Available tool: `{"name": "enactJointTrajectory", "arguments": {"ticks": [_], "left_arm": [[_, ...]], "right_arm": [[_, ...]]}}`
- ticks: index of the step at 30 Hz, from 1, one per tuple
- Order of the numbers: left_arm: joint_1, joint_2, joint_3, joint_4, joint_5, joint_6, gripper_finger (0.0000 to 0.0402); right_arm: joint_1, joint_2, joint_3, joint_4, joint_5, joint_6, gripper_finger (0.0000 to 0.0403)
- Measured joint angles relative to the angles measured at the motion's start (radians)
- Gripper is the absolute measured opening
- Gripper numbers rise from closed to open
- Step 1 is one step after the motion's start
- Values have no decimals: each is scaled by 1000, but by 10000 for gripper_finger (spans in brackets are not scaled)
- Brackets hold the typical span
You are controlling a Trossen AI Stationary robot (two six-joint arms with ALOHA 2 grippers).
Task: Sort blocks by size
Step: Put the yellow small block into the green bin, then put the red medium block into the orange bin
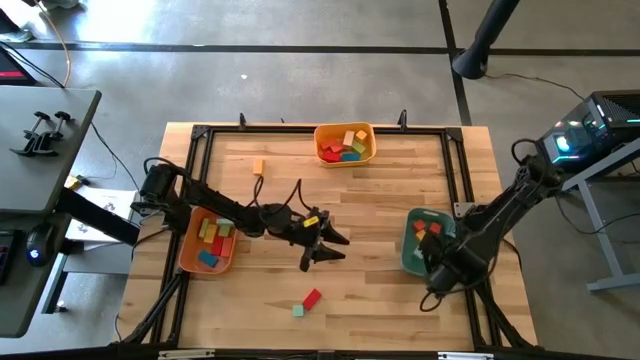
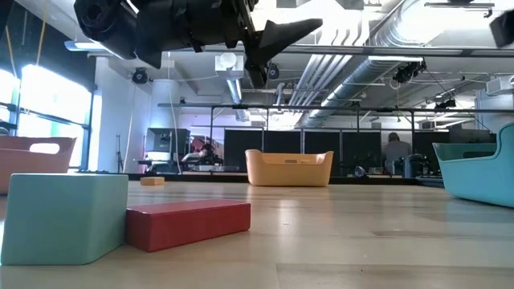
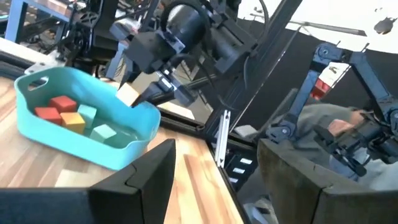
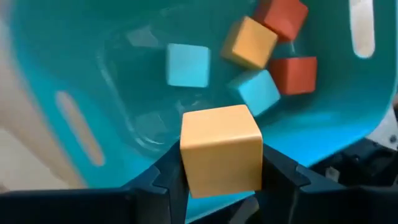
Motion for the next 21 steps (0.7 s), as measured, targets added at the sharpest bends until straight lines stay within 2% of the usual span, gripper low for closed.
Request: {"name": "enactJointTrajectory", "arguments": {"ticks": [5, 8, 14, 18, 21], "left_arm": [[0, -1, 0, -6, 0, 0, 213], [0, -1, 0, -6, 0, 0, 213], [-3, -1, 0, -6, -1, 0, 213], [-8, -1, 0, -12, -3, 0, 213], [-8, -1, 0, -19, -3, 0, 213]], "right_arm": [[-52, 0, -43, 53, 5, -87, 135], [-96, 0, -65, 95, 6, -122, 156], [-168, 0, -126, 93, 34, -154, 206], [-197, 0, -148, 75, 43, -198, 214], [-201, 0, -139, 32, 105, -201, 215]]}}
